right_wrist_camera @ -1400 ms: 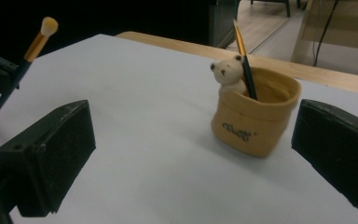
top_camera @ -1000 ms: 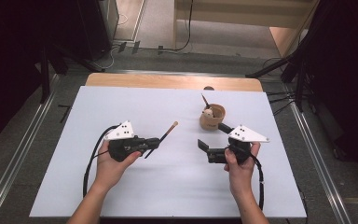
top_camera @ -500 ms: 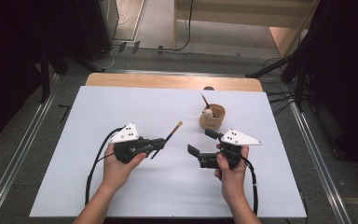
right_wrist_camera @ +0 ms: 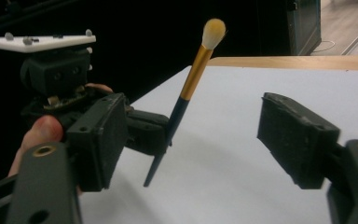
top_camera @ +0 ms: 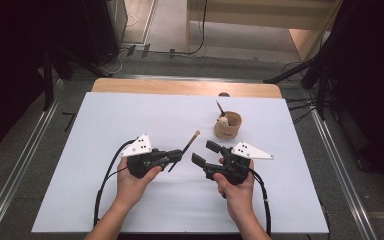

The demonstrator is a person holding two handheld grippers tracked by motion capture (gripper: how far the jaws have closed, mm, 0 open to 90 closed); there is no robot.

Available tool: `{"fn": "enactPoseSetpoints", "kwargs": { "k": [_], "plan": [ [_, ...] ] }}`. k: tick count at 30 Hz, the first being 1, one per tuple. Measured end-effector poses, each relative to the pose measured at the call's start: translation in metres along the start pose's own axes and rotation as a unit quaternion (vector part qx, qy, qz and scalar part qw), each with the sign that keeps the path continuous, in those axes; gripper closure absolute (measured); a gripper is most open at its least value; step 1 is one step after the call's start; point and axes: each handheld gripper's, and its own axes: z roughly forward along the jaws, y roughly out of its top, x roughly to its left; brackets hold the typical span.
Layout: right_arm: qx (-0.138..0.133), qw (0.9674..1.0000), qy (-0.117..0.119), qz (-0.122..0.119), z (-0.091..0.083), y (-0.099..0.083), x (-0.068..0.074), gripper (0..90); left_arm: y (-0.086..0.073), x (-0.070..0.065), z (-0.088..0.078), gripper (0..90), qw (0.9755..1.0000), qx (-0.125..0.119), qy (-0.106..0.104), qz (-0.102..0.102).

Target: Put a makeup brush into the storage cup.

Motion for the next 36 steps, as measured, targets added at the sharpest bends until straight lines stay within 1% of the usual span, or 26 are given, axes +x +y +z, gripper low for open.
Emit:
{"fn": "enactPoseSetpoints", "kwargs": {
  "k": [2,3,4,5,8,9,10,12,13,15,18,19,21,22,24,30,33,34,36],
  "plan": [
    [0.0,0.9999,-0.003,0.016,0.003,0.0,0.002,32.2,0.0,-0.002,0.002,85.0,1.0,0.0,-0.001,0.002],
    [0.0,0.9999,-0.003,0.016,0.003,0.0,0.002,32.2,0.0,-0.003,0.003,85.0,1.0,0.0,-0.003,0.003],
    [0.002,0.9998,-0.008,0.018,0.004,-0.001,0.003,33.1,-0.001,-0.004,0.004,85.0,1.0,0.0,-0.003,0.004],
    [0.001,0.9997,-0.012,0.022,0.005,-0.001,0.004,35.0,-0.001,-0.005,0.004,85.0,1.0,-0.001,-0.003,0.005],
    [-0.008,0.9993,-0.013,0.034,0.007,-0.004,0.004,41.3,-0.001,-0.007,0.005,85.0,1.0,-0.006,-0.002,0.008],
    [-0.013,0.9989,-0.009,0.043,0.007,-0.006,0.004,44.4,-0.001,-0.008,0.005,85.0,0.9999,-0.008,-0.003,0.007],
    [-0.018,0.9987,-0.007,0.047,0.007,-0.007,0.003,49.0,-0.001,-0.008,0.006,85.0,0.9999,-0.01,-0.003,0.007],
    [-0.032,0.9983,0.001,0.049,0.008,-0.01,0.002,55.9,-0.002,-0.009,0.006,85.0,0.9999,-0.011,-0.002,0.006],
    [-0.041,0.9974,0.011,0.057,0.008,-0.012,0.002,56.7,-0.003,-0.009,0.007,85.0,0.9999,-0.011,-0.002,0.006],
    [-0.05,0.9957,0.02,0.075,0.009,-0.013,0.001,58.2,-0.004,-0.01,0.009,85.0,0.9999,-0.009,-0.003,0.007],
    [-0.057,0.9933,0.025,0.097,0.009,-0.015,0.0,63.6,-0.005,-0.012,0.012,85.0,0.9999,-0.008,-0.005,0.009],
    [-0.06,0.9928,0.023,0.102,0.009,-0.016,-0.001,65.5,-0.005,-0.013,0.012,85.0,0.9999,-0.008,-0.006,0.009],
    [-0.062,0.9923,0.021,0.105,0.01,-0.017,-0.002,66.4,-0.005,-0.014,0.014,85.0,0.9999,-0.007,-0.007,0.009],
    [-0.063,0.9913,0.025,0.113,0.01,-0.018,-0.002,66.9,-0.005,-0.014,0.014,85.0,0.9999,-0.007,-0.007,0.01],
    [-0.065,0.9904,0.023,0.119,0.011,-0.019,-0.003,69.1,-0.006,-0.015,0.015,85.0,0.9999,-0.007,-0.008,0.011],
    [-0.064,0.9895,0.027,0.127,0.012,-0.021,-0.004,73.8,-0.006,-0.018,0.016,85.0,0.9998,-0.011,-0.006,0.015],
    [-0.064,0.9894,0.027,0.128,0.012,-0.022,-0.005,78.6,-0.007,-0.018,0.017,85.0,0.9998,-0.011,-0.005,0.015],
    [-0.063,0.9893,0.027,0.129,0.012,-0.022,-0.005,82.1,-0.007,-0.018,0.017,85.0,0.9998,-0.011,-0.004,0.015],
    [-0.06,0.9898,0.031,0.125,0.012,-0.022,-0.006,84.8,-0.007,-0.018,0.017,85.0,0.9998,-0.01,-0.005,0.016]
  ]
}}
